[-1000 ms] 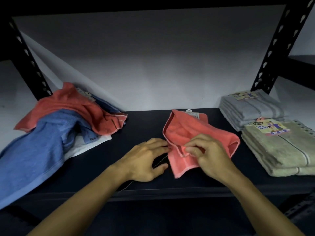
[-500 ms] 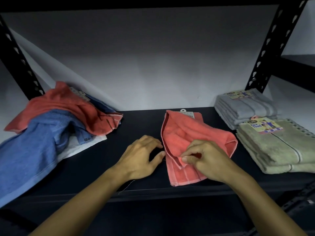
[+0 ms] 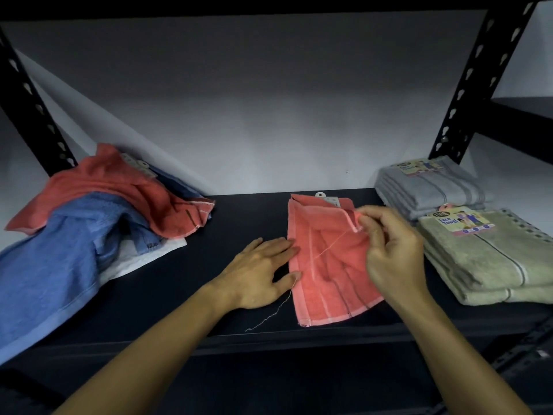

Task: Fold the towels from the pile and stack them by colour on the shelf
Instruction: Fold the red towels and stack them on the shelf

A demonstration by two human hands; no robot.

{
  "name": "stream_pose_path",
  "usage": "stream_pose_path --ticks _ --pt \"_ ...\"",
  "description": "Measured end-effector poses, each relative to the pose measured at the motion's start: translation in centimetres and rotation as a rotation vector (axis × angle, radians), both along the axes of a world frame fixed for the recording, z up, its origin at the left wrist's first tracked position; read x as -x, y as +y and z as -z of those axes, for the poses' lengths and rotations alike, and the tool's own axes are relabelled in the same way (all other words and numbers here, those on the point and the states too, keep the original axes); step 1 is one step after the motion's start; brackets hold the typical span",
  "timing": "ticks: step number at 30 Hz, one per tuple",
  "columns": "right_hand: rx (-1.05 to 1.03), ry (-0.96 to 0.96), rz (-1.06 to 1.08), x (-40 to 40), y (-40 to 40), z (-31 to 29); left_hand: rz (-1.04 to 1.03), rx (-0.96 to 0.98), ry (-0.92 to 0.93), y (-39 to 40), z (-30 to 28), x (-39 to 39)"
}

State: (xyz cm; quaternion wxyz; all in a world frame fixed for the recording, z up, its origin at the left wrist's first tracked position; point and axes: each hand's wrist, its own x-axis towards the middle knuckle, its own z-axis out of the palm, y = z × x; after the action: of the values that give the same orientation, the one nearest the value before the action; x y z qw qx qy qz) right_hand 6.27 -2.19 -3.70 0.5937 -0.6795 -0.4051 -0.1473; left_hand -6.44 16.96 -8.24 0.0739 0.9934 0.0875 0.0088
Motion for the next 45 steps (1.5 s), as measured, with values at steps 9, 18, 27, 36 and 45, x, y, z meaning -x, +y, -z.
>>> stream_pose_path --ticks 9,18,27,36,45 --pt "0.723 -0.382 -0.102 2.0 -1.8 3.1 -0.035 0.059 -0.002 0.2 0.1 0.0" --pt "0.631 -0.807 -0.091 3.0 -2.9 2.6 -0.027 0.098 -0.065 1.9 -0.6 -0.4" --pt "0.861 -0.653 -0.344 2.2 -2.9 3.1 -0.014 0.156 -0.015 2.2 -0.2 -0.6" --pt "0.641 -0.361 -0.277 3.3 -2.6 2.6 -0.067 0.207 0.001 3.0 -0.8 -0.8" --pt "0.748 -0.707 -0.181 6.0 -2.3 4.2 -0.075 0.261 -0.090 3.2 0.1 -0.7"
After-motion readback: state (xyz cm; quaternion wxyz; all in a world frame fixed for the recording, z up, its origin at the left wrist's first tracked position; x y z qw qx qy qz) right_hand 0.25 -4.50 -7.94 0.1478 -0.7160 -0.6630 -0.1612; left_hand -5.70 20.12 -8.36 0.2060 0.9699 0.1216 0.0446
